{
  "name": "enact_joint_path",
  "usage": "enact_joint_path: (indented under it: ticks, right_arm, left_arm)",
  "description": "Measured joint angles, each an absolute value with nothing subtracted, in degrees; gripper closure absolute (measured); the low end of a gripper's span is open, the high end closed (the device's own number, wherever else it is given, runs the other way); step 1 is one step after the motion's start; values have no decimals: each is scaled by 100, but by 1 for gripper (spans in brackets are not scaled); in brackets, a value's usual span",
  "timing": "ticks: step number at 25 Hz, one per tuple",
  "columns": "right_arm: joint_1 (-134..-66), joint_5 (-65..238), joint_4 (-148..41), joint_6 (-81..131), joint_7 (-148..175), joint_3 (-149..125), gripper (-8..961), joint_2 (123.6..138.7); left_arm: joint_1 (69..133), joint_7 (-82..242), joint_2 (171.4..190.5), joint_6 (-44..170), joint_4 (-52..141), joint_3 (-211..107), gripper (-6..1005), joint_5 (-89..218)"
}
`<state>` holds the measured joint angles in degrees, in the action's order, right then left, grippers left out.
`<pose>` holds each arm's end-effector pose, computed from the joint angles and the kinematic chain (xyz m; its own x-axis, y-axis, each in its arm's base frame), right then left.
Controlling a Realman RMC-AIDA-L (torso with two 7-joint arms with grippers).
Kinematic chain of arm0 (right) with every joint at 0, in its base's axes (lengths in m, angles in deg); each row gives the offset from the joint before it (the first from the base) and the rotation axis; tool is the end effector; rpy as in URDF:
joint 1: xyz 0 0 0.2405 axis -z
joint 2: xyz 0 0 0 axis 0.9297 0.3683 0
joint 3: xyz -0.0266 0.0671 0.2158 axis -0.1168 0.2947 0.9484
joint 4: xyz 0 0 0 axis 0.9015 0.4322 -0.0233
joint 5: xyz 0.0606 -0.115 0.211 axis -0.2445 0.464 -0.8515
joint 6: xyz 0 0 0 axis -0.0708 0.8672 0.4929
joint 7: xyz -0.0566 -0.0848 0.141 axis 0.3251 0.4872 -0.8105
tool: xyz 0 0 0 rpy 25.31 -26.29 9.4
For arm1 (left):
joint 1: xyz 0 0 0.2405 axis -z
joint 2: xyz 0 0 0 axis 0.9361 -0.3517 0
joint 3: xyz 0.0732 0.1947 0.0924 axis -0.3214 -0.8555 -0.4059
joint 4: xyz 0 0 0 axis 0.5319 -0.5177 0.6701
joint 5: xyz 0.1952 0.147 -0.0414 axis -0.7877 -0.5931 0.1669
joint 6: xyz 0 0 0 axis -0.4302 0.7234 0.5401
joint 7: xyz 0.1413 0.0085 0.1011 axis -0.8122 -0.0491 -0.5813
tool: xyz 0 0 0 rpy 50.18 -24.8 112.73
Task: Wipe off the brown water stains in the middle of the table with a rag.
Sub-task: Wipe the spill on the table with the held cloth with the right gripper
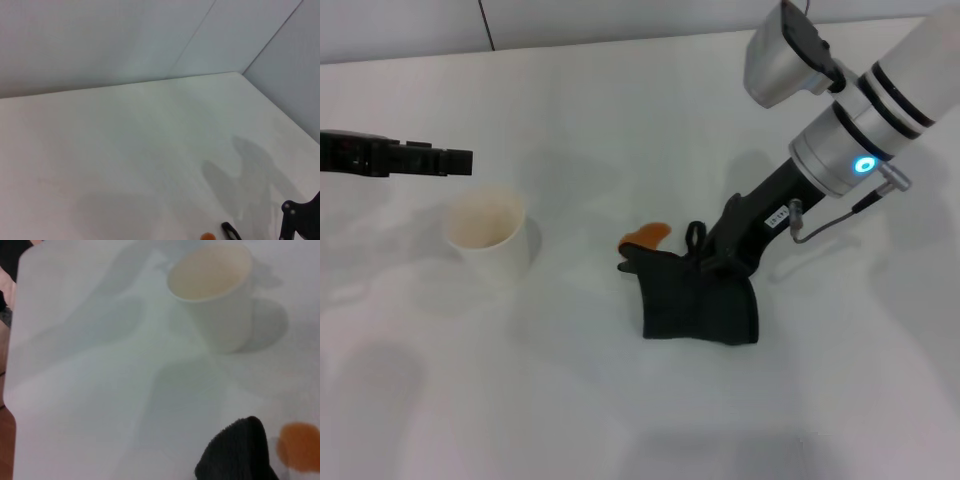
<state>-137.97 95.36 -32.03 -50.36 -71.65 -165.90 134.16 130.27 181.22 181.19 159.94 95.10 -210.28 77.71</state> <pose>0.1932 0.3988 -0.0675 0.9140 -0.3920 0.1045 -0.3977 -0.9166 0.0401 -0.2307 0.3978 0.0717 0.6353 0.7072 0.3104 0.7579 -0.6481 -0.0747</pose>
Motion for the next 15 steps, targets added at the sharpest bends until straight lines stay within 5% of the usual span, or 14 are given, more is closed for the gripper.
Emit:
enact_joint_path:
  ticks: [15]
  right_arm:
    - [-13848,9291,-4146,-4033,-7101,-16585,883,13420]
  left_arm:
    - [13021,18122,18119,15993,9510,-21028,107,7789]
